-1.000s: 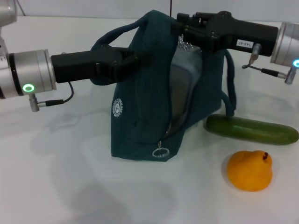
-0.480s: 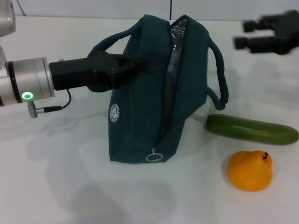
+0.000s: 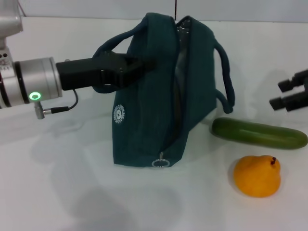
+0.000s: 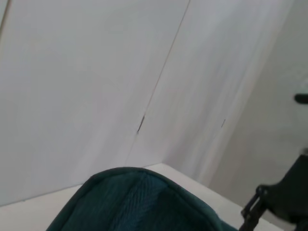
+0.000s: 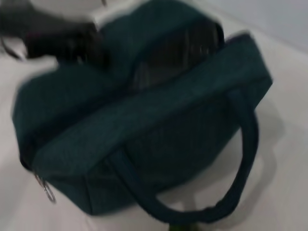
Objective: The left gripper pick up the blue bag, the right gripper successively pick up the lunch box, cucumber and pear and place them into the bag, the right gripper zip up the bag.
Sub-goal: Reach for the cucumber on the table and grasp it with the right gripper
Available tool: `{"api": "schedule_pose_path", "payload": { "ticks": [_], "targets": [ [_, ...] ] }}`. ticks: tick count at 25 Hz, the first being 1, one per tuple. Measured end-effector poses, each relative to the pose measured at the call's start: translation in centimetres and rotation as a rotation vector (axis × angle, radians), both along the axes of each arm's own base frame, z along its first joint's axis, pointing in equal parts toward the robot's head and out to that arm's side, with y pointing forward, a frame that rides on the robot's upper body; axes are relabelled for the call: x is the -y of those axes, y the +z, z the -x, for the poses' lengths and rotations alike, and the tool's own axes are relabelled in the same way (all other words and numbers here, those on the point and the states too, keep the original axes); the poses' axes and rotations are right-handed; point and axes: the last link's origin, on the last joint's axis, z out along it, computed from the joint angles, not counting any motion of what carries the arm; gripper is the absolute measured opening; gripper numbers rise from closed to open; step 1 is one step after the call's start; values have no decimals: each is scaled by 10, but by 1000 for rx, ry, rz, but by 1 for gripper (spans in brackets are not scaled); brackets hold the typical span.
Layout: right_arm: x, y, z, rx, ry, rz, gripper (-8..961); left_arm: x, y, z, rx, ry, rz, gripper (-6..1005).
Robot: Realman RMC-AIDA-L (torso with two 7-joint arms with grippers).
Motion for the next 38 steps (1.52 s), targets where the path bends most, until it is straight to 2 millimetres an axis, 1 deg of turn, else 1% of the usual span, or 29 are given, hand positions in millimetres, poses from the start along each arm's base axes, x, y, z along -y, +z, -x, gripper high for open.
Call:
{"api": "schedule_pose_path", "payload": {
  "ticks": [3, 10, 13, 15, 18, 22, 27, 31, 38],
  "targets": [
    [0, -11, 4, 91, -11, 11, 618, 0, -1, -1, 4, -1, -2, 45],
    [4, -38, 14, 189, 6, 105, 620, -2, -4, -2, 3, 7, -12, 46],
    [6, -51, 14, 233, 13, 134, 623, -2, -4, -3, 3, 5, -12, 46],
    [2, -58, 11, 259, 6, 113, 627, -2, -5, -3, 3, 4, -13, 46],
    [-2, -64, 7, 272, -12, 87, 631, -2, -5, -3, 2, 3, -13, 46],
    [-3, -68, 8, 285, 3, 81, 638, -3, -5, -4, 2, 1, -13, 46],
    [0, -82, 12, 330, 48, 115, 833, -4, -4, -5, -1, -6, -15, 46],
    [0, -88, 13, 352, 59, 117, 885, -5, -4, -7, -1, -12, -16, 46],
    [-4, -95, 11, 377, 62, 104, 869, -4, -4, -6, -2, -9, -16, 47]
  ]
}}
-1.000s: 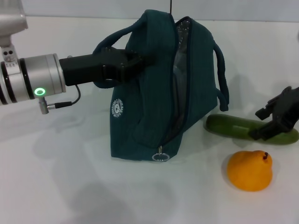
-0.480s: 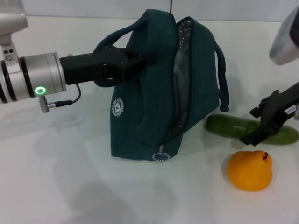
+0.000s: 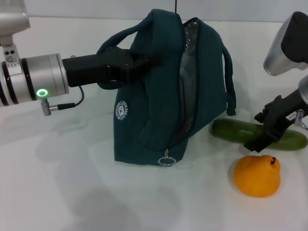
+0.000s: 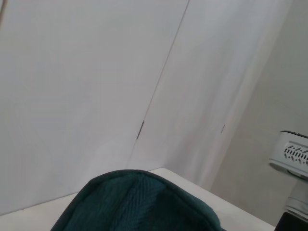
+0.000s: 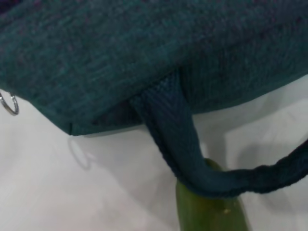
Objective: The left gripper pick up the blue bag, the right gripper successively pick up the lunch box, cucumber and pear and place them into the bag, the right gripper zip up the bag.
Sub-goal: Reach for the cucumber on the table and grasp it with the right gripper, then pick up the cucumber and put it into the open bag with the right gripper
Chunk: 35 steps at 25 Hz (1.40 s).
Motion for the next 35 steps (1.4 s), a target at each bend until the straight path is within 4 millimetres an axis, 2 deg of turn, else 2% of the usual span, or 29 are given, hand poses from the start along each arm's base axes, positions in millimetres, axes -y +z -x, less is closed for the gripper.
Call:
{"api": "schedule_pose_path", "payload": {
  "ticks": [14, 19, 22, 27, 35],
  "targets": [
    [1, -4, -2, 18, -5, 13, 838, -1, 1, 0, -3, -4, -2, 47],
    [-1, -2, -3, 4, -14, -1, 688, -1, 2, -1, -3, -6, -5, 47],
    [-6, 11, -7, -46, -53, -52, 595, -2, 2, -1, -3, -7, -6, 47],
    [-12, 43, -21, -198, -135, -154, 599, -1, 3, 1, -5, -3, -8, 48],
    [7, 101, -40, -516, -167, -217, 606, -1, 5, 2, -5, -4, -14, 48]
  ]
}}
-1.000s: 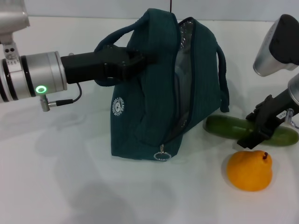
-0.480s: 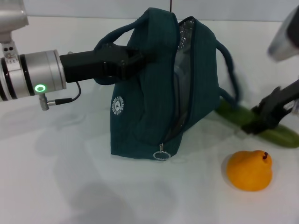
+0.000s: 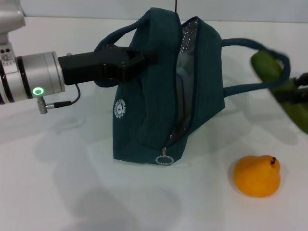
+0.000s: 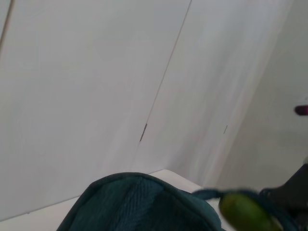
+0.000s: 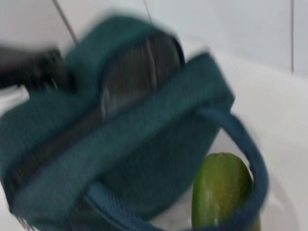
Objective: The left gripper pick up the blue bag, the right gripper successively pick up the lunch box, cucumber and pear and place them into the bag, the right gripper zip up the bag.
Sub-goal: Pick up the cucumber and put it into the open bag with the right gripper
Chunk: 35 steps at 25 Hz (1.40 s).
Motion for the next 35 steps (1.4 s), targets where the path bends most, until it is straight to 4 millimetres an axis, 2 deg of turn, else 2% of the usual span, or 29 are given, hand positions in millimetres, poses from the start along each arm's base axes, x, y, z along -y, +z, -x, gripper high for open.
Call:
{"api": "schedule_pose_path", "payload": {
  "ticks": [6, 10, 14, 19, 22, 25, 30, 35],
  "targets": [
    [7, 28, -10, -213, 17, -154, 610, 0, 0, 0, -4, -7, -6, 48],
    [8, 29, -15, -249, 7, -177, 614, 0, 0, 0, -5, -7, -7, 48],
    [1, 34, -20, -282, -20, -274, 617, 0, 0, 0, -5, -8, -7, 48],
    [6, 29, -6, -502, 131, -365, 621, 0, 0, 0, -4, -9, -7, 48],
    [9, 19, 5, -634, 220, -370, 623, -1, 2, -2, 9, -12, -11, 49],
    [7, -2, 18, -731, 297, -344, 626, -1, 4, -3, 25, -13, -20, 49],
    [3, -40, 43, -806, 344, -231, 630, -2, 8, -2, 42, -4, -37, 49],
    [5, -69, 56, -820, 385, -178, 634, -4, 9, -3, 46, -1, -42, 49]
  ]
}}
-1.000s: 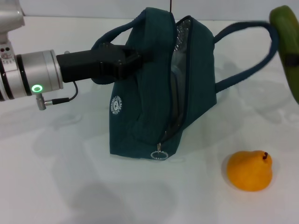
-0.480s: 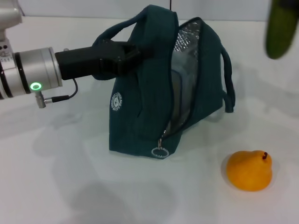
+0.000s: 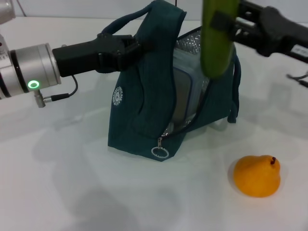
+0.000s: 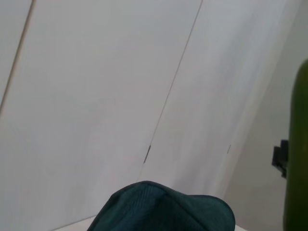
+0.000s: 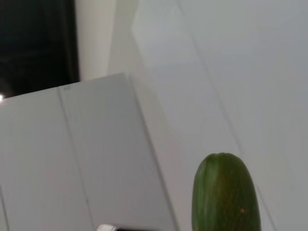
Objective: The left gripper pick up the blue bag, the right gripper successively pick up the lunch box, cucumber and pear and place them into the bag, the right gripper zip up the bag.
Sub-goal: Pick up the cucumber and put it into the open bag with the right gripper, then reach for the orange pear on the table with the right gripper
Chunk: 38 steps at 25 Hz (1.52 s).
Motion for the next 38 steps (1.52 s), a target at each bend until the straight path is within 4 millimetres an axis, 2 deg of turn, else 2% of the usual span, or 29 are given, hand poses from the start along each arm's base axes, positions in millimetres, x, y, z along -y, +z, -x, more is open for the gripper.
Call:
{"api": "schedule_pose_path", "payload": {
  "ticks": [4, 10, 25, 27, 32, 35, 38],
  "targets": [
    [1, -22, 11, -15, 43, -27, 637, 0, -1, 0, 1, 0, 2, 49],
    [0, -40, 15, 14, 50, -71, 642, 1, -5, -2, 2, -3, 12, 49],
    [-1, -54, 4, 90, 12, -116, 654, 1, -7, -5, 10, -8, 15, 50],
    [-3, -49, -3, 65, -36, -146, 656, 1, -7, -6, 11, -7, 14, 50],
    [4, -39, -12, 34, -30, -172, 800, 1, -7, -4, 13, 0, 11, 50],
    [19, -19, -29, 14, 5, -184, 834, 2, -7, -1, 14, 7, 5, 50],
    [43, 11, -56, 97, 71, -183, 841, 3, -8, 1, 15, 8, -2, 50]
  ]
}}
